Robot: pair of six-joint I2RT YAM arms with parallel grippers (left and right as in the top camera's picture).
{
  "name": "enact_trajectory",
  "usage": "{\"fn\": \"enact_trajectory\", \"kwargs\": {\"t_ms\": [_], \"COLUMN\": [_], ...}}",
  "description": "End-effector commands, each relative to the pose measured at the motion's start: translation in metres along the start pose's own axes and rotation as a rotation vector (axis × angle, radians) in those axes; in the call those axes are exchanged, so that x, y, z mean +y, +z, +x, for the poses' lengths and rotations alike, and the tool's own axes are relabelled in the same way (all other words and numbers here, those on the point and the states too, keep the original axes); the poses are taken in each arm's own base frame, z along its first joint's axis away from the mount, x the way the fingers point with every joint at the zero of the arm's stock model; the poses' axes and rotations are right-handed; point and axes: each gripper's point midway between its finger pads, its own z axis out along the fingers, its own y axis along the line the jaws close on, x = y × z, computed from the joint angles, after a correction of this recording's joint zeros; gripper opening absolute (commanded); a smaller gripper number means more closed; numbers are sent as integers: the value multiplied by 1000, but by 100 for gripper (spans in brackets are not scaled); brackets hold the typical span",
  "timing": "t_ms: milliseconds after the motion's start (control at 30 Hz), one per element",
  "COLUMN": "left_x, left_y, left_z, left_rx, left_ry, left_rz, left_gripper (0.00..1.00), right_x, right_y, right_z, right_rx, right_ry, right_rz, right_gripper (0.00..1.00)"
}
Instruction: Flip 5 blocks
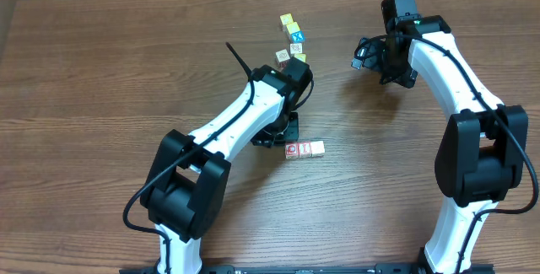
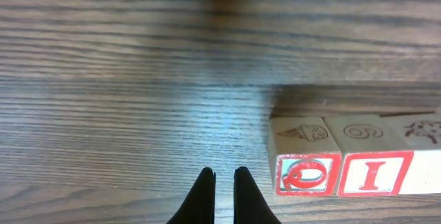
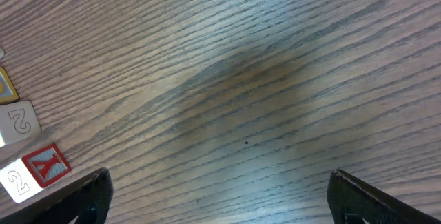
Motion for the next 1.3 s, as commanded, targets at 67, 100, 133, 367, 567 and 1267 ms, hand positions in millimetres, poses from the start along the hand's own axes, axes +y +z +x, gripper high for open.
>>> {"fn": "enact_trajectory", "kwargs": {"t_ms": [67, 100, 133, 367, 567, 1267], "left_x": [-3, -2, -1, -6, -14, -21], "left_y": [10, 11, 12, 14, 13, 13], "left_z": [7, 8, 10, 12, 12, 3], "left_rx": [-4, 0, 4, 20, 27, -9], "left_ry": [-23, -26, -34, -34, -34, -33], "left_rz": [-13, -15, -19, 9, 48, 82], "left_gripper": [4, 4, 4, 4, 5, 4], "right_x": [4, 4, 4, 4, 4, 4], "right_y": [-4, -4, -4, -4, -4, -4], "right_z": [-5, -5, -5, -5, -5, -5], "right_rx": [-18, -18, -18, -18, -18, -18], "right_ry": [-9, -9, -9, -9, -9, -9], "right_rz": [-12, -12, -12, -12, -12, -12], "right_gripper": [100, 100, 100, 100, 100, 100]}}
